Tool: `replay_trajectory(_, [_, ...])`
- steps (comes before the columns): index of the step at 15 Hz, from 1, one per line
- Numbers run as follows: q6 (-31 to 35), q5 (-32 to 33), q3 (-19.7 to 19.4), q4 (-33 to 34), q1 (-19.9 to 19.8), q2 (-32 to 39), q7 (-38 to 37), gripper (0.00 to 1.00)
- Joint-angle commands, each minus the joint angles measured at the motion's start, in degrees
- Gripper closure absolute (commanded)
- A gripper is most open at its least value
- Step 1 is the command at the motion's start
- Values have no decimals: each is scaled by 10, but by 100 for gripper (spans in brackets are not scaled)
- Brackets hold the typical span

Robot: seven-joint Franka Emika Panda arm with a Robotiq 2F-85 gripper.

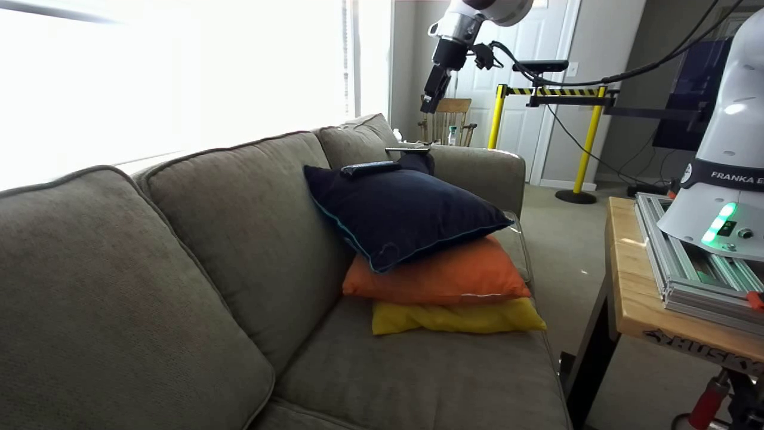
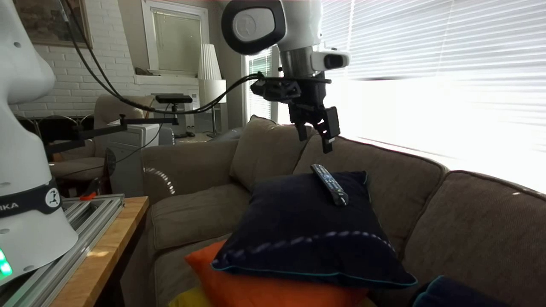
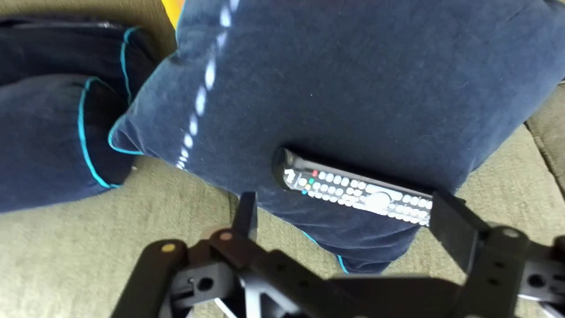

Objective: Move the remote to the right

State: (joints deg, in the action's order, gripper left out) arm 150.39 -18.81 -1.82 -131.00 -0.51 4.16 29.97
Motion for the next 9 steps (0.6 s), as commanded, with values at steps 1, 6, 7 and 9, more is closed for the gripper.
replay_trajectory(1, [6,-67,38,73,-19,74,151,0])
replay_trajectory(6, [-9,-53,85,162,-57,171,307,0])
replay_trajectory(7, [-8,-37,91,180,-60,190,325,0])
replay_trajectory(9, [-11,-35,111,207,-71,219,363,0])
